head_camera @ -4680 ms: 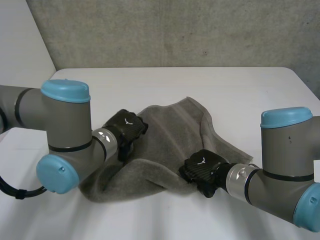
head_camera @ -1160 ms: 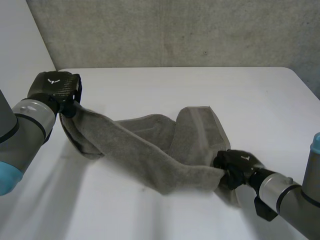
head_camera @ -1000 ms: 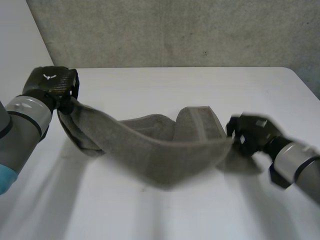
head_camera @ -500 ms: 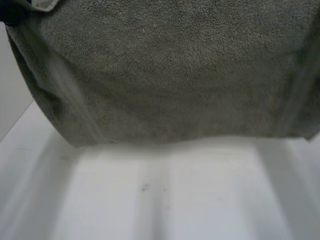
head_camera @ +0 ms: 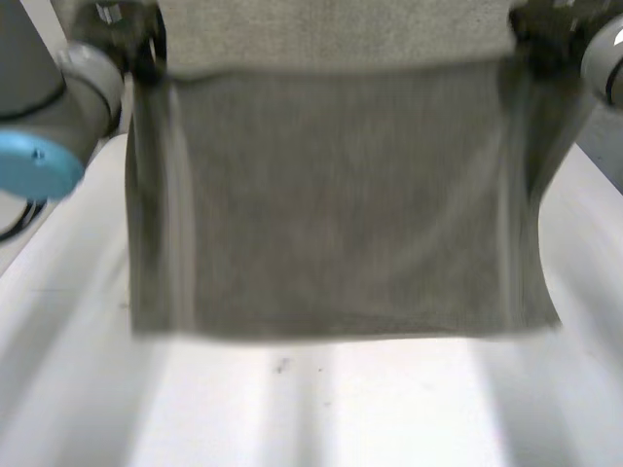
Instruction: Fold the towel.
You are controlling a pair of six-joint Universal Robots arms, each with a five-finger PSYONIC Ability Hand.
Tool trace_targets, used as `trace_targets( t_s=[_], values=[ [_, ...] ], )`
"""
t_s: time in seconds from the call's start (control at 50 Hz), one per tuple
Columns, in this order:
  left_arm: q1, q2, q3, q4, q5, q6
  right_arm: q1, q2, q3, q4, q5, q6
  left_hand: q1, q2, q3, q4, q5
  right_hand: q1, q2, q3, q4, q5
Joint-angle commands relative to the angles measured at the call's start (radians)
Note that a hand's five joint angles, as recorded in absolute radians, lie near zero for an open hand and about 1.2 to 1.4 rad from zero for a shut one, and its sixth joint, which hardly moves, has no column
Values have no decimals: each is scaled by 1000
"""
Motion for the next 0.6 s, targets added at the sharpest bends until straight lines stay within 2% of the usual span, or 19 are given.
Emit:
trace_targets(
  t_s=[0.02,0.1,0.22,0.32,0.4,0.42,0.44,0.48,0.5,0.56,0.6],
  values=[
    [2,-73,475,32,-3,-181,25,8,-229,-345,54,62,209,178,179,177,196,54,68,66,55,41],
    [3,-65,492,32,-3,-239,22,-29,-217,-392,40,111,209,178,179,177,196,54,68,66,55,41],
    [22,-62,400,20,0,-339,19,-52,-110,-311,-27,122,209,178,179,177,196,54,68,66,55,41],
    [35,-59,219,6,26,-362,19,-49,27,-208,-83,115,209,178,179,177,196,54,68,66,55,41],
    [37,-62,-7,26,98,-353,16,-34,251,-178,-127,42,209,178,179,177,196,54,68,66,55,41],
    [37,-67,-86,55,118,-342,16,-29,342,-184,-138,-7,209,178,179,177,196,54,68,66,55,41],
    [37,-67,-86,55,118,-342,16,-29,343,-185,-138,-7,209,178,179,177,196,54,68,66,55,41],
    [37,-76,-257,170,132,-298,16,-5,500,-218,-146,-119,209,178,179,177,196,54,68,66,55,41],
    [37,-76,-258,170,132,-298,16,12,560,-249,-144,-162,209,178,179,177,196,54,68,66,55,41],
    [37,-110,-466,375,140,-181,14,49,661,-325,-130,-231,209,178,179,177,196,54,68,66,55,41],
    [37,-119,-508,425,140,-137,14,64,695,-347,-127,-243,209,178,179,177,196,54,68,66,55,41]
  ],
)
